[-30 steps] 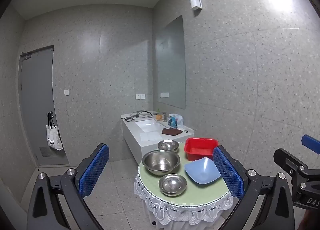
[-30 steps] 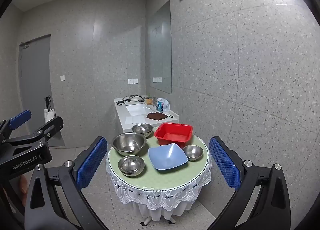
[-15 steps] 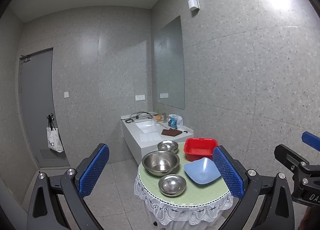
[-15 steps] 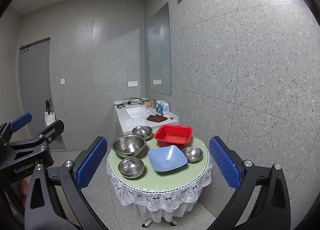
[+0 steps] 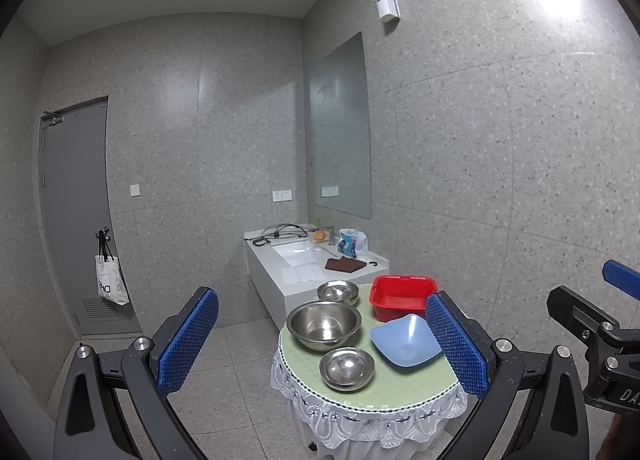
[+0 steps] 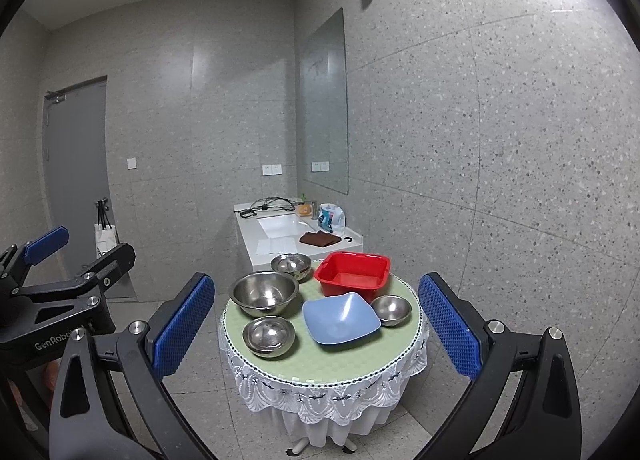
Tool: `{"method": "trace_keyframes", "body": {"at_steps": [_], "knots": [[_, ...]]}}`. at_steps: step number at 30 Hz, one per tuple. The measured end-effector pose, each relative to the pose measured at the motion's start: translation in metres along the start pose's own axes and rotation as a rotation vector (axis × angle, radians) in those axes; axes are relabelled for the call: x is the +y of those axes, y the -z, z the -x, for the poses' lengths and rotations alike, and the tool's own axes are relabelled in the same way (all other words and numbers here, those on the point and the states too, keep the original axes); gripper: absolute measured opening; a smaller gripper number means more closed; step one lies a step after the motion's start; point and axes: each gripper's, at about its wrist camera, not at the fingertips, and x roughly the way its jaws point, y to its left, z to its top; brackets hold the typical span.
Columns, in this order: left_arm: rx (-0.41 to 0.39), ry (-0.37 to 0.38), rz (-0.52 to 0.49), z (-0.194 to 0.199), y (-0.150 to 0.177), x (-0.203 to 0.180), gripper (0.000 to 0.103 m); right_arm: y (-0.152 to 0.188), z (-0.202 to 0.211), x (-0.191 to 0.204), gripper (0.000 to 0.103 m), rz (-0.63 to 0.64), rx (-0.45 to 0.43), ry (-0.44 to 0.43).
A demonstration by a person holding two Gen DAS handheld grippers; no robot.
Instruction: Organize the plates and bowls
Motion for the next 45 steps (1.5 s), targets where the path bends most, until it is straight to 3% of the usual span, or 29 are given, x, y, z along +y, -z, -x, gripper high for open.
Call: {"method": "trace_keyframes", "body": {"at_steps": [45], "knots": [[-0.005,0.005,-0.004,0.0012,0.0043,-0.0008,0.102,-0.0035,0.0077,0.0004,0.103,0.006,-0.007,-0.013]]}}
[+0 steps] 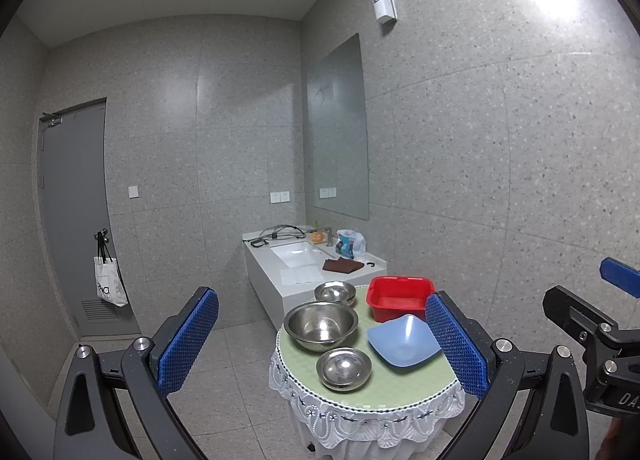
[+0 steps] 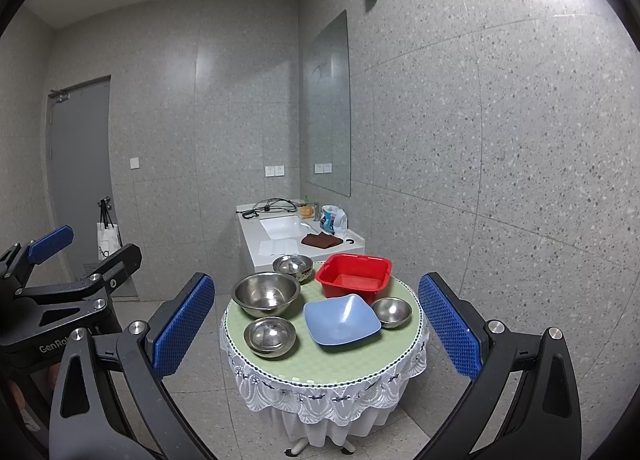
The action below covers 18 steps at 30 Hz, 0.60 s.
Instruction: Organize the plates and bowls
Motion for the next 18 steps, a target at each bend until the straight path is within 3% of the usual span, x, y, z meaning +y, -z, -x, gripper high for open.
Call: {"method": "trace_keyframes", "body": {"at_steps": [18], "knots": [[0.01,0.002,-0.007,-0.011,0.001,-0.007,0.102,0.002,-0.012,-0.01,0.103,-0.011,0.016,-0.003]]}}
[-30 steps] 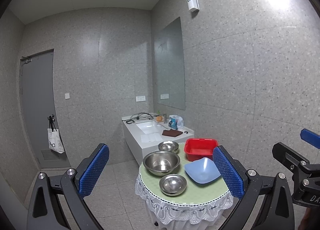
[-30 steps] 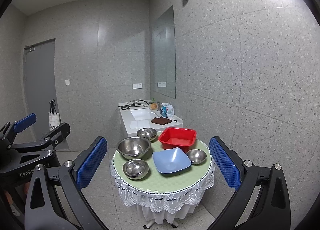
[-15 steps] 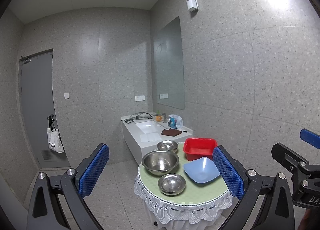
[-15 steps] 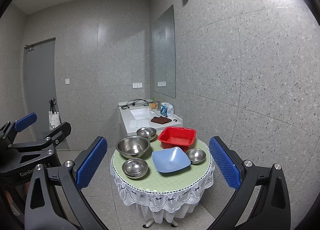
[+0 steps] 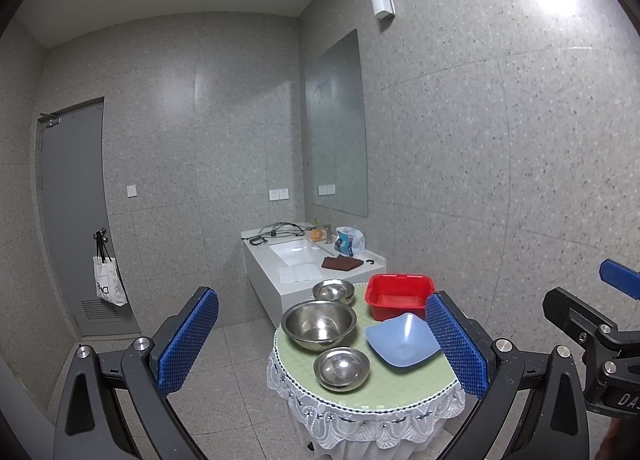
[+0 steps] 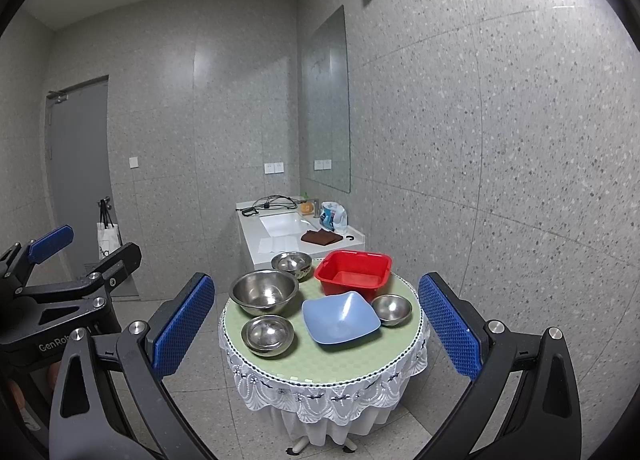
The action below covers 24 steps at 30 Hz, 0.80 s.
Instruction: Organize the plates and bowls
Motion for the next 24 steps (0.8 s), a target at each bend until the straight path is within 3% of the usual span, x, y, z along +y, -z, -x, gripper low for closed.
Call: {"method": "trace_keyframes", "body": {"at_steps": [13,19,24], "knots": [[0.057,-0.007,0.001,-0.054,-0.005,0.002,0.102,0.003,-0.034,-0.021,0.103,-0.027,0.04,0.018],[0.094,-0.019,0.015,-0.107,-0.014,0.017,0.102,0.009,-0.066,-0.036,0.103,-0.061,0.078,0.045],[0.156,-0.026,0.042,-0.178,-0.018,0.038,0.102,0.02,-0.107,-0.048,0.103,-0.104,0.145,0.087]]}}
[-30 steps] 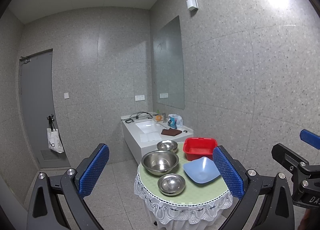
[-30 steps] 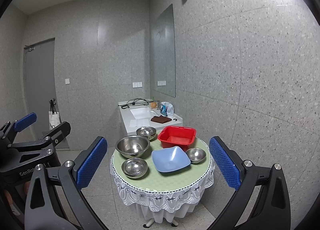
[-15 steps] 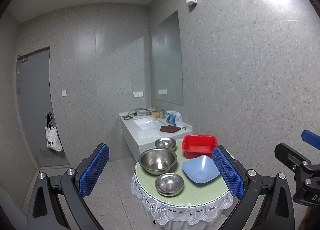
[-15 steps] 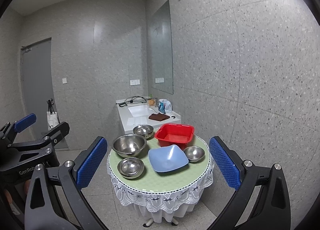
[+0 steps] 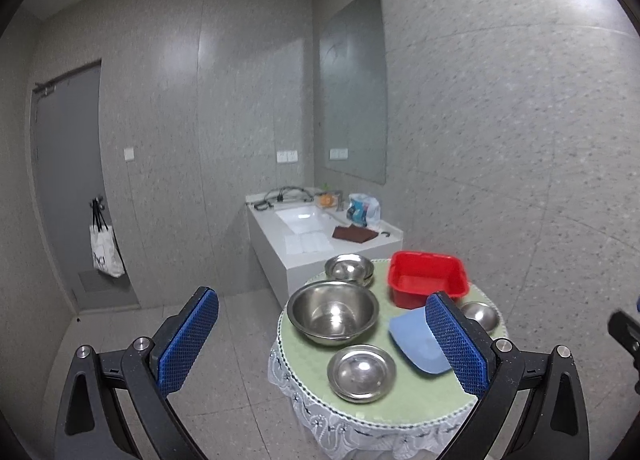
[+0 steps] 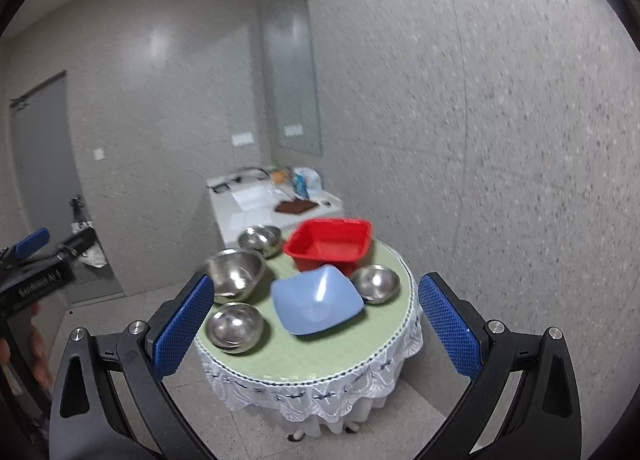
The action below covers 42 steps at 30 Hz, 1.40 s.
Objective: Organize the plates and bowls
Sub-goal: 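Move both tools toward the large steel bowl, then grasp the large steel bowl rim with the left tool while the right tool grips it too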
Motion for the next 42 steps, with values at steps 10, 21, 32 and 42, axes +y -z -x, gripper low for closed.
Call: {"method": "trace_keyframes", "body": {"at_steps": [10,21,32,42], "knots": [[0.135,0.084,-0.061,-0.207,-0.042,0.032,0.102,0.005,-0.141,0.01,0.103,-0.074,0.146,0.113],[0.476,0.268,-0.189,-0.478,-0.049,0.107,0.102,0.019,-0.365,0.091,0.101,-0.15,0.469,0.093],[0.622,0.368,-0.214,-0.584,-0.04,0.126,0.088,0.047,-0.463,0.119,0.076,-0.115,0.638,0.094],[0.68,0.426,-0.21,-0.606,-0.022,0.116,0.034,0.06,-0.497,0.131,0.039,-0.079,0.718,0.02]]}}
